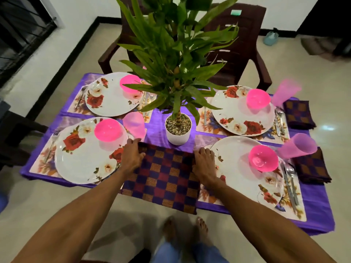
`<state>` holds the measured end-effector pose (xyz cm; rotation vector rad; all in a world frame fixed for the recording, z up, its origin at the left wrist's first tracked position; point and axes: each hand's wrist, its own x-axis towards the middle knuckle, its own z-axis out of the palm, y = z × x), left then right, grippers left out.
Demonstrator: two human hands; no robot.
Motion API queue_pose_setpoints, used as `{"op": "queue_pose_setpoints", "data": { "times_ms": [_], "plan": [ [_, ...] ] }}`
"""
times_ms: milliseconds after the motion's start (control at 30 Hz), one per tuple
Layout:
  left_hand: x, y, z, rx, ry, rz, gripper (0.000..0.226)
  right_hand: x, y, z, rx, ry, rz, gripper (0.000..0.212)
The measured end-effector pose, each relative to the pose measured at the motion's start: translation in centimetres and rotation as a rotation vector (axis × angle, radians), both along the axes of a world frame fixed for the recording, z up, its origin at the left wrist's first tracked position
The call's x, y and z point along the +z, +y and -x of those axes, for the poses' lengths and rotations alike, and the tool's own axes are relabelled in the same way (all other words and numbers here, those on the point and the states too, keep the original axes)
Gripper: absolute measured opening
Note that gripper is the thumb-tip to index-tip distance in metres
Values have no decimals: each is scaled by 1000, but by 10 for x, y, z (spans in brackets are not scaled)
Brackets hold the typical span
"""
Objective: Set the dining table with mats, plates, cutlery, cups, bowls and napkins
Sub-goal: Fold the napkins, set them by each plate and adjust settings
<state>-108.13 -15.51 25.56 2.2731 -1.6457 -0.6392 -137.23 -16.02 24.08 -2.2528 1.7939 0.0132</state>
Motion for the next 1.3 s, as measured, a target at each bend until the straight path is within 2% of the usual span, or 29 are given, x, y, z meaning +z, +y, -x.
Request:
{"op": "queue_pose_setpoints", "data": {
  "times_ms": [133,200,267,400,633,800,1000,1100,1300],
  "plan": [
    [6,6,-13,27,-12,66,25,10,5,-1,-137,-250,22,30],
    [10,14,-20,30,70,117,20,20,9,1,-212,-397,6,18],
    [20,23,-23,72,255,155,19,35,16,5,-258,-537,-41,14],
    [56,46,-18,130,592,176,21,65,32,18,-274,-725,-55,13],
    [110,67,51,114,931,291,33,113,54,20,-439,-1076,-3,13],
    [123,69,114,39,1013,296,29,137,61,14,-523,-1338,-72,12],
    [132,74,175,71,1105,301,24,161,71,29,-464,-1612,-266,22],
    [131,77,188,94,1136,292,23,158,74,41,-477,-1640,-297,23],
    [139,89,206,77,1270,249,20,154,83,49,-375,-1486,-143,24]
  ]
}}
